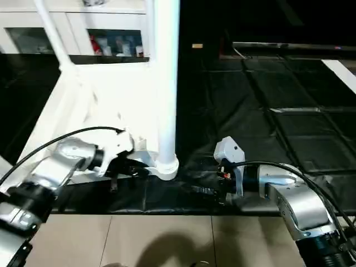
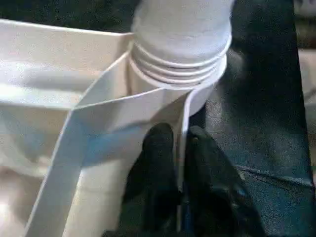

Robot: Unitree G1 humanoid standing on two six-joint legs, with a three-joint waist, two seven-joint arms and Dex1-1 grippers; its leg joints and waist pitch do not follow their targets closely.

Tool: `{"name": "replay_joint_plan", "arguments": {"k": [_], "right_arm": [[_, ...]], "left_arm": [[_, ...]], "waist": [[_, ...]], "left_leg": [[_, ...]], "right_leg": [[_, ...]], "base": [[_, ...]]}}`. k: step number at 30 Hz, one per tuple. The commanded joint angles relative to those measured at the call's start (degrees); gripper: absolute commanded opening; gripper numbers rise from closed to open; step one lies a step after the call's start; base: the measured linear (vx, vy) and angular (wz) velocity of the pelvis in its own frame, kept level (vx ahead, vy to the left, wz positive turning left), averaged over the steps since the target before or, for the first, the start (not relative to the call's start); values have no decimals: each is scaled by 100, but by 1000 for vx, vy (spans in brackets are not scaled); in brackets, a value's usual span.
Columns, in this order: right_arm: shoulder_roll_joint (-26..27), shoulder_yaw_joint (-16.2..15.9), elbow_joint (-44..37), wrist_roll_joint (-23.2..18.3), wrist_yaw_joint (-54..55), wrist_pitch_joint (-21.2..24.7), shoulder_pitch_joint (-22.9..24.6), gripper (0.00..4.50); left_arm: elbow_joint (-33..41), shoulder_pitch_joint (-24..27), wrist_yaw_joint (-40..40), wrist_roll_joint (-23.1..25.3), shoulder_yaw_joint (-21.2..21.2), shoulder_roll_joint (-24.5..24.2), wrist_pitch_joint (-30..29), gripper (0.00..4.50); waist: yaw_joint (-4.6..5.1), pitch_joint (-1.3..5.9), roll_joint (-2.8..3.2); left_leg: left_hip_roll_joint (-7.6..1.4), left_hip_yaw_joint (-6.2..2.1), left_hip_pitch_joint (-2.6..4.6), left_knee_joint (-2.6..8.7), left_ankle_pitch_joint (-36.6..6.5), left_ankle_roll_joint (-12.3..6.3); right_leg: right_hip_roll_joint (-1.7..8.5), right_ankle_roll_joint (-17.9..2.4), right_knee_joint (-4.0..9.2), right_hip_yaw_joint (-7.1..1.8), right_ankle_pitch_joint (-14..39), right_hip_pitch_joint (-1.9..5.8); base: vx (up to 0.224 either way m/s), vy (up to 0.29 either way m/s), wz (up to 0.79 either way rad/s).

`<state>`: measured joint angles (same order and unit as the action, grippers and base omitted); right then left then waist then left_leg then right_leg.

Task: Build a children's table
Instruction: Rotate table base, then rotate leg to tighten

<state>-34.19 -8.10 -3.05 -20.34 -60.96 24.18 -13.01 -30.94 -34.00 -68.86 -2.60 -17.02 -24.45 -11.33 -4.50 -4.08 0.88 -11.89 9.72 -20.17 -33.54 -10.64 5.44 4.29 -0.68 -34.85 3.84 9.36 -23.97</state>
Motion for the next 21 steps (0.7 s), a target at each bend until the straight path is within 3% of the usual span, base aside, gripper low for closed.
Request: {"name": "replay_joint_plan", "arguments": {"k": [1,4,5,8,10,11,17,21], "right_arm": [[9,33,44,14,26,-66,-38,450],[20,20,63,24,18,-80,-51,450],[22,16,66,28,14,-85,-54,450],[28,7,83,37,3,-100,-68,450],[35,4,91,34,0,-102,-81,450],[39,2,97,34,-2,-111,-88,450],[85,4,133,61,23,-176,-122,450],[186,44,289,86,105,-314,-228,450]], "left_arm": [[73,112,120,59,65,-152,69,83],[90,184,82,48,88,-215,98,95],[101,199,53,41,90,-231,101,50],[162,237,31,61,100,-265,33,53],[180,250,26,76,79,-299,-47,53],[137,241,100,65,94,-263,-11,21],[73,199,74,-41,124,-121,86,7],[116,236,-202,1,-50,-112,159,7]], "waist": [[-35,348,-80],[-74,331,-70],[-74,329,-73],[-74,323,-76],[-77,344,-70],[-66,336,-76],[-60,354,-90],[-49,370,-89]], "left_leg": [[-49,8,-32,364,-1198,-348],[-60,7,-3,379,-1351,-318],[-64,-3,-12,393,-1366,-299],[-64,-7,-17,402,-1413,-280],[-73,-11,-21,400,-1328,-268],[-57,-11,-44,399,-1327,-278],[-52,-5,-54,383,-1180,-311],[-63,7,-48,374,-1076,-327]], "right_leg": [[294,-838,537,-220,2269,322],[305,-741,563,-227,2527,294],[306,-729,556,-225,2526,303],[318,-682,574,-226,2644,302],[320,-725,542,-233,2452,311],[314,-721,547,-222,2456,322],[318,-729,533,-228,2315,332],[311,-897,491,-236,1967,326]], "base": [[0,0,0],[0,0,0],[0,0,0],[0,0,0],[0,0,0],[0,0,0],[0,0,0],[0,0,0]]}}
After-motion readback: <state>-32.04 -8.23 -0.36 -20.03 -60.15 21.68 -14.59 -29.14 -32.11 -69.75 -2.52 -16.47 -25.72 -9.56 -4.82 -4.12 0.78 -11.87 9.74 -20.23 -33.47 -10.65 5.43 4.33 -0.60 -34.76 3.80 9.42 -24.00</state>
